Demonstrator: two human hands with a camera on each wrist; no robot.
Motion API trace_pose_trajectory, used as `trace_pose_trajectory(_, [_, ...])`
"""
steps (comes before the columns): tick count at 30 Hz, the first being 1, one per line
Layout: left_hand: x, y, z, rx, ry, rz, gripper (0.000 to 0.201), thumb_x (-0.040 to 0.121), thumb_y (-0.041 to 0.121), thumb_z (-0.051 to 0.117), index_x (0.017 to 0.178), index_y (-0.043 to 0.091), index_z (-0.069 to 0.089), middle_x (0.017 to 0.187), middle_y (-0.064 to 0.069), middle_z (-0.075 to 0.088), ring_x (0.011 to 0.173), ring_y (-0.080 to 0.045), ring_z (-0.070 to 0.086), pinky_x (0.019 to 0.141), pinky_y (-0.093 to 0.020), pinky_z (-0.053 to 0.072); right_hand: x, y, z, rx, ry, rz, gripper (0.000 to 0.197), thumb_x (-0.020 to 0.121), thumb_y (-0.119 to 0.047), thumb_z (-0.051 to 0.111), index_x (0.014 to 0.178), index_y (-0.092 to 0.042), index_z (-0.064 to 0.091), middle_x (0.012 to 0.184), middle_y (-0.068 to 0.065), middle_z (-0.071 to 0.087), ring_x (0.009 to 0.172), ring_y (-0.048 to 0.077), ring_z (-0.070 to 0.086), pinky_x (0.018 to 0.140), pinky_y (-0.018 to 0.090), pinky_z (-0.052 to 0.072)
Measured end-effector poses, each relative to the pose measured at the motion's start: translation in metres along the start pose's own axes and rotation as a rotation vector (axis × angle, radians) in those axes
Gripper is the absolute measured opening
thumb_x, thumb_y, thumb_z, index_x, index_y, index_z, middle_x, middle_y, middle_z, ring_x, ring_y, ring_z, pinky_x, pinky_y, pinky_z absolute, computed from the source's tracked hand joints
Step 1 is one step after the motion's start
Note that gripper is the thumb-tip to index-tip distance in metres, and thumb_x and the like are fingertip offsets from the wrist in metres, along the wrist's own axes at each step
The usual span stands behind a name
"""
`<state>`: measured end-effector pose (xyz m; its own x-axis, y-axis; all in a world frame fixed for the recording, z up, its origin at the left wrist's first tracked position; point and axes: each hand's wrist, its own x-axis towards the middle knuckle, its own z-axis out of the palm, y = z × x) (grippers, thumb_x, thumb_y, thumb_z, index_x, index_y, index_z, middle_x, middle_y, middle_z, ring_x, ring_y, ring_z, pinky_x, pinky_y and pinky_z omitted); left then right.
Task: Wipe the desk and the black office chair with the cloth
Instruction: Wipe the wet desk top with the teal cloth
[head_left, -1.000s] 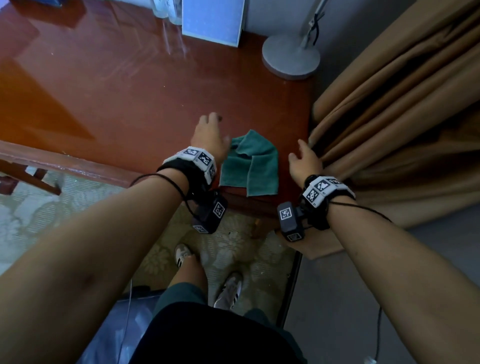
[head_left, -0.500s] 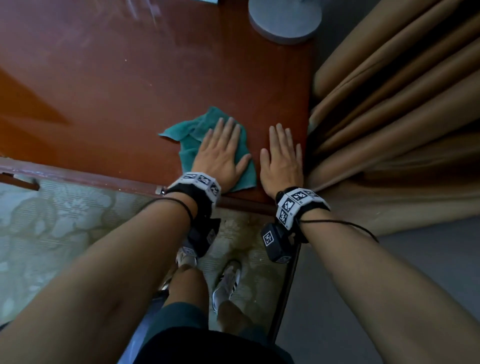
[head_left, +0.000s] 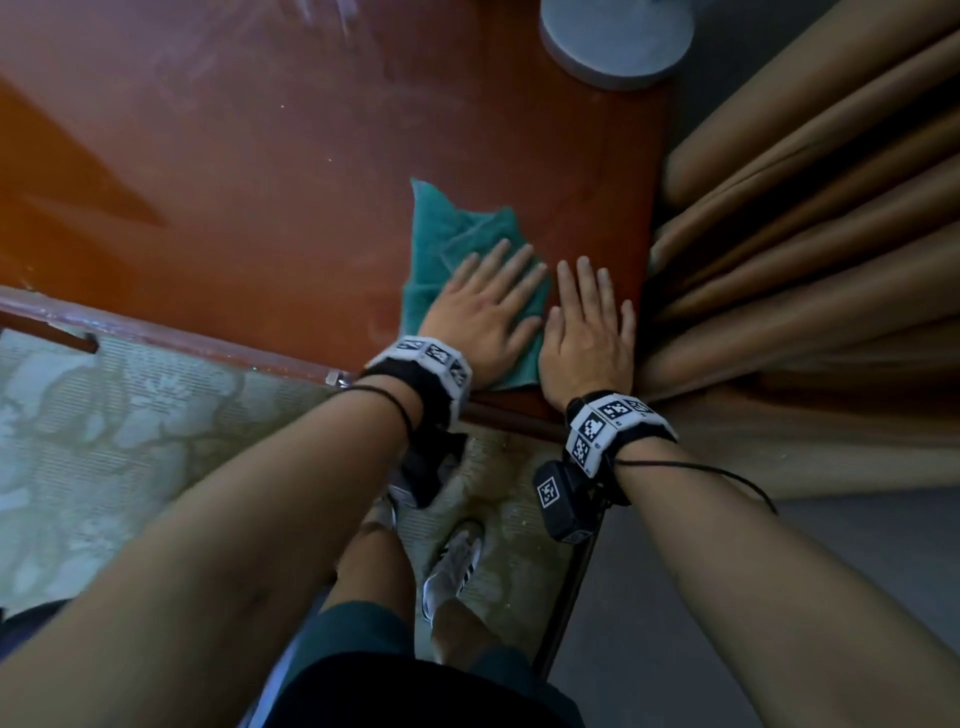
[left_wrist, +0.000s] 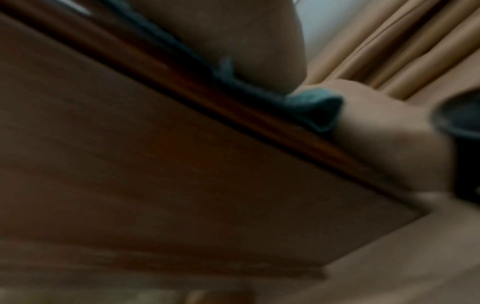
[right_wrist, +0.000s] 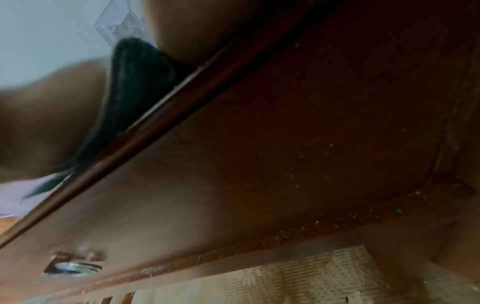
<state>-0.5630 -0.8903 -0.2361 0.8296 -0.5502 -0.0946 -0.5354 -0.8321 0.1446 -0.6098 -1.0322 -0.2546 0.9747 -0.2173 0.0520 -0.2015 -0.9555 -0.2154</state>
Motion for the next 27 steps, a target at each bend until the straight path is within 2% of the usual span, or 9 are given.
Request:
trace_pose_trajectory(3, [-0.022, -0.072, -0.004, -0.046, 0.115, -0.256, 0.068, 0.092, 0.055, 0.023, 0.15, 0.021, 0.03, 0.158, -0.008, 0.024, 0.146, -0.029, 0.018, 0.118, -0.047, 0.014, -0.001, -0.001, 0.0, 0.02, -0.017, 0.004, 0.053, 0.1, -0.033, 0.025, 0.153, -0.03, 0.019, 0.16, -0.009, 0.015, 0.148, 0.013, 0.01, 0.118, 0.042, 0.007])
trace_pose_trajectory(5, [-0.041, -0.115, -0.009, -0.047, 0.113, -0.39, 0.068, 0.09, 0.057, 0.026, 0.15, 0.024, 0.031, 0.158, -0.014, 0.02, 0.146, -0.035, 0.015, 0.117, -0.05, 0.013, 0.0, -0.002, 0.0, 0.02, -0.017, 0.016, 0.053, 0.1, -0.033, 0.025, 0.153, -0.03, 0.017, 0.16, -0.009, 0.014, 0.148, 0.013, 0.008, 0.119, 0.042, 0.006])
trace_pose_trajectory(8, [-0.043, -0.103, -0.007, -0.033, 0.099, -0.474, 0.066, 0.09, 0.057, 0.025, 0.15, 0.029, 0.03, 0.158, -0.017, 0.015, 0.146, -0.04, 0.008, 0.117, -0.053, 0.008, -0.001, -0.005, 0.001, 0.053, 0.018, 0.02, 0.055, 0.099, -0.03, 0.027, 0.153, -0.027, 0.019, 0.16, -0.005, 0.015, 0.148, 0.015, 0.01, 0.119, 0.042, 0.007])
trace_pose_trajectory(13, [-0.015, 0.031, 0.009, -0.012, 0.014, -0.035, 0.061, 0.094, 0.051, 0.014, 0.15, 0.032, 0.028, 0.16, -0.01, 0.016, 0.148, -0.033, 0.007, 0.119, -0.049, 0.008, -0.003, 0.003, -0.002, 0.219, 0.13, 0.032, 0.061, 0.09, -0.018, 0.032, 0.151, -0.014, 0.029, 0.158, 0.005, 0.024, 0.146, 0.022, 0.02, 0.118, 0.041, 0.015])
trace_pose_trajectory(16, [-0.017, 0.014, 0.007, 0.011, 0.016, 0.033, 0.058, 0.096, 0.053, 0.016, 0.151, 0.035, 0.022, 0.16, -0.007, 0.015, 0.148, -0.027, 0.007, 0.12, -0.045, 0.009, -0.004, 0.007, 0.0, 0.258, 0.172, 0.038, 0.059, 0.088, -0.016, 0.03, 0.145, -0.007, 0.039, 0.153, 0.011, 0.033, 0.143, 0.027, 0.028, 0.117, 0.043, 0.018])
trace_pose_trajectory(19, [-0.032, -0.061, -0.001, -0.006, 0.103, -0.202, 0.062, 0.093, 0.058, 0.019, 0.15, 0.033, 0.028, 0.159, -0.01, 0.02, 0.147, -0.03, 0.013, 0.119, -0.044, 0.011, -0.003, 0.005, 0.0, 0.225, 0.133, 0.033, 0.056, 0.09, -0.017, 0.03, 0.145, -0.009, 0.041, 0.153, 0.01, 0.034, 0.143, 0.026, 0.027, 0.118, 0.042, 0.015])
trace_pose_trajectory(22, [-0.047, -0.11, -0.008, -0.011, 0.079, -0.375, 0.065, 0.091, 0.059, 0.021, 0.151, 0.034, 0.024, 0.16, -0.012, 0.014, 0.147, -0.033, 0.009, 0.118, -0.048, 0.009, -0.002, 0.003, 0.002, 0.167, 0.111, 0.038, 0.054, 0.093, -0.024, 0.035, 0.146, -0.012, 0.039, 0.154, 0.01, 0.032, 0.144, 0.026, 0.024, 0.118, 0.042, 0.012])
trace_pose_trajectory(25, [-0.037, -0.085, -0.004, 0.0, 0.103, -0.55, 0.065, 0.092, 0.055, 0.027, 0.152, 0.031, 0.022, 0.16, -0.013, 0.01, 0.147, -0.035, 0.004, 0.118, -0.051, 0.004, -0.001, -0.002, 0.0, 0.101, 0.045, 0.05, 0.054, 0.096, -0.027, 0.035, 0.149, -0.017, 0.032, 0.157, 0.005, 0.025, 0.147, 0.024, 0.017, 0.118, 0.043, 0.008])
trace_pose_trajectory(27, [-0.019, -0.048, -0.001, -0.014, 0.094, -0.517, 0.064, 0.094, 0.054, 0.029, 0.152, 0.03, 0.019, 0.16, -0.013, 0.008, 0.147, -0.035, 0.0, 0.117, -0.051, 0.0, 0.005, -0.006, -0.005, 0.095, -0.012, 0.077, 0.054, 0.098, -0.028, 0.034, 0.151, -0.022, 0.026, 0.16, 0.0, 0.018, 0.148, 0.02, 0.01, 0.118, 0.044, 0.003])
